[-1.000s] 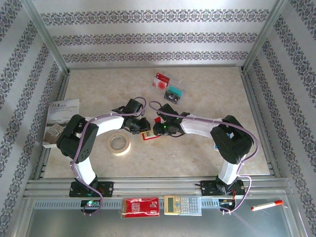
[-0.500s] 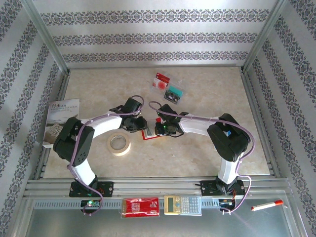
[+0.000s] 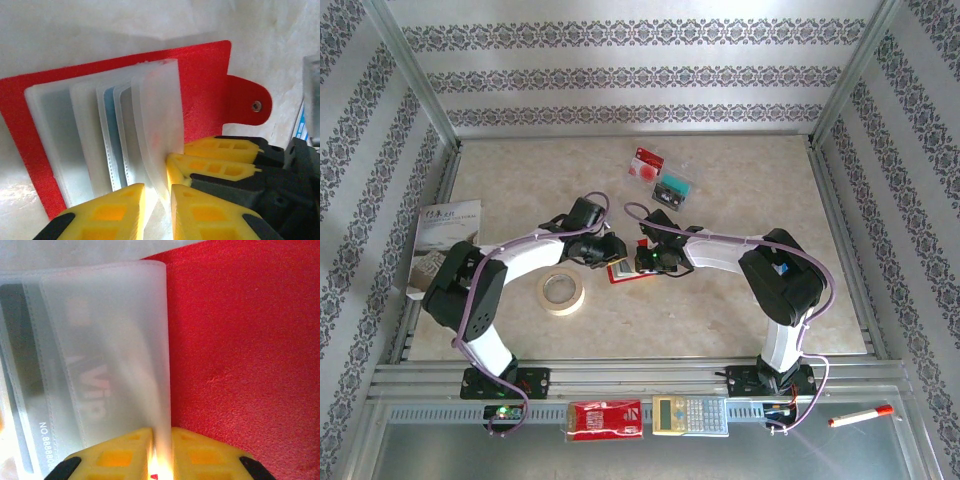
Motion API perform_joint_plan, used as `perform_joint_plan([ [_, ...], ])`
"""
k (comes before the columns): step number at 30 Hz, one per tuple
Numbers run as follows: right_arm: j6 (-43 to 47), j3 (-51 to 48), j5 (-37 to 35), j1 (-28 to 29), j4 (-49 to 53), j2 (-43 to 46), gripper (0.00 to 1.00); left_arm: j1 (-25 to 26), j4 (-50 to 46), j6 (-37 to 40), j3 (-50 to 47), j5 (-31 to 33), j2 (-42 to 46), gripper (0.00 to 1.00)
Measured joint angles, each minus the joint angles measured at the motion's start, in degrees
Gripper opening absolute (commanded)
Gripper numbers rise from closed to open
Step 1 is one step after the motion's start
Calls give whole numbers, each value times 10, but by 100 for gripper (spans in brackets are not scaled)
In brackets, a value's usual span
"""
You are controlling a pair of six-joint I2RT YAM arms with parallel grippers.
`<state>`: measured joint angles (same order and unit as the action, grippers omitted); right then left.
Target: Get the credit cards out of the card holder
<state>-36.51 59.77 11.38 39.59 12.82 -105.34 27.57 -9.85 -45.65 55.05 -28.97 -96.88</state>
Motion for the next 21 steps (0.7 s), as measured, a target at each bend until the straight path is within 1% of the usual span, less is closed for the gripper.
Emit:
perform_joint_plan([
  [8, -8, -2, 3, -1, -4, -1, 18, 0, 33, -27, -10, -32, -23, 23],
  [15, -10, -2, 9, -4, -6, -1, 18, 0, 38, -31, -9, -25, -47, 26],
  [21, -22, -14, 43, -17, -30, 0, 18, 0, 42, -33, -9, -22, -50, 26],
])
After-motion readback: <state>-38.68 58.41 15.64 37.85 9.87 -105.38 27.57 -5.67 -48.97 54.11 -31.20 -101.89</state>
